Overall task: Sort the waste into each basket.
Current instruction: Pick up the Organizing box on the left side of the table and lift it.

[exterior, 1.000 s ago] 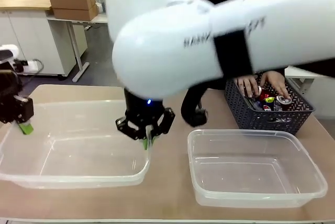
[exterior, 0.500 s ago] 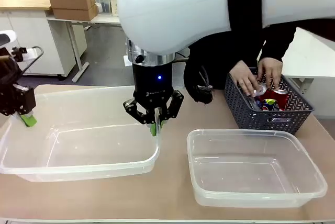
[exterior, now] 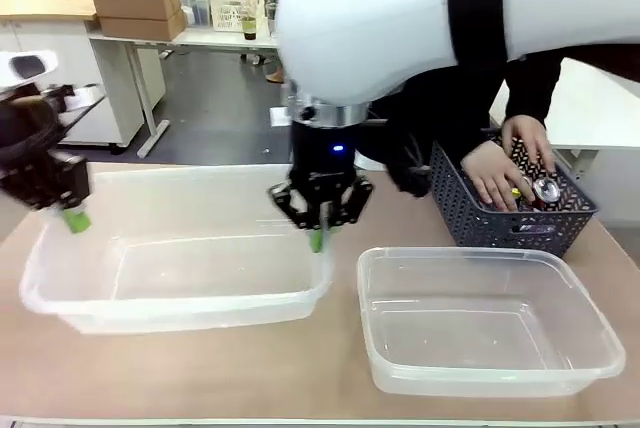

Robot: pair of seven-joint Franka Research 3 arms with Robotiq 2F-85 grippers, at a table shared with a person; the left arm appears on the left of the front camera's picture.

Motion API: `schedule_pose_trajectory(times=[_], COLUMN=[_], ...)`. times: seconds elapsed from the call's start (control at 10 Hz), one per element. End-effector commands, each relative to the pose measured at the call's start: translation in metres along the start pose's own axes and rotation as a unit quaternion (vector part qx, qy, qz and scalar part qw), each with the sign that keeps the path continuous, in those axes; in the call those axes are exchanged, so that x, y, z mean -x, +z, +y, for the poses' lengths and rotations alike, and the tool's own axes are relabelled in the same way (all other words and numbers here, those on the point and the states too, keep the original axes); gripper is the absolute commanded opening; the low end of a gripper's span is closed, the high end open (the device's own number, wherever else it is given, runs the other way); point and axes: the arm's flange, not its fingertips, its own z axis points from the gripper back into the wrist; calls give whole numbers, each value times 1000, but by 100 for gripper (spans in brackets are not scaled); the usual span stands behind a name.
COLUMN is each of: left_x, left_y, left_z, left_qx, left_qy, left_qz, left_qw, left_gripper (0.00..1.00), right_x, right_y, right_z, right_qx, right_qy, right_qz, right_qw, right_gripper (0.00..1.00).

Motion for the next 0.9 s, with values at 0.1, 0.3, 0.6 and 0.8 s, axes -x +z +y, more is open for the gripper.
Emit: schedule_pose_trajectory(times=[0.1,0.3,0.6,0.8], left_x=[-72,-101,-123,-116], left_y=[22,19,12,2], left_z=[-40,-66,-104,-109], left_qx=[-6,-30,-50,-67], left_qy=[26,48,53,54], left_qz=[57,62,50,11], left_qw=[998,997,996,996], left_gripper=[4,4,4,4], right_x=[14,14,0,-10], right_y=[17,26,22,20], right_z=[-68,-103,-142,-148], right_qx=[2,-5,-16,-68], right_qy=[29,30,12,1], right_qz=[3,20,36,28], right_qw=[1000,999,999,997], right_gripper=[7,7,7,7])
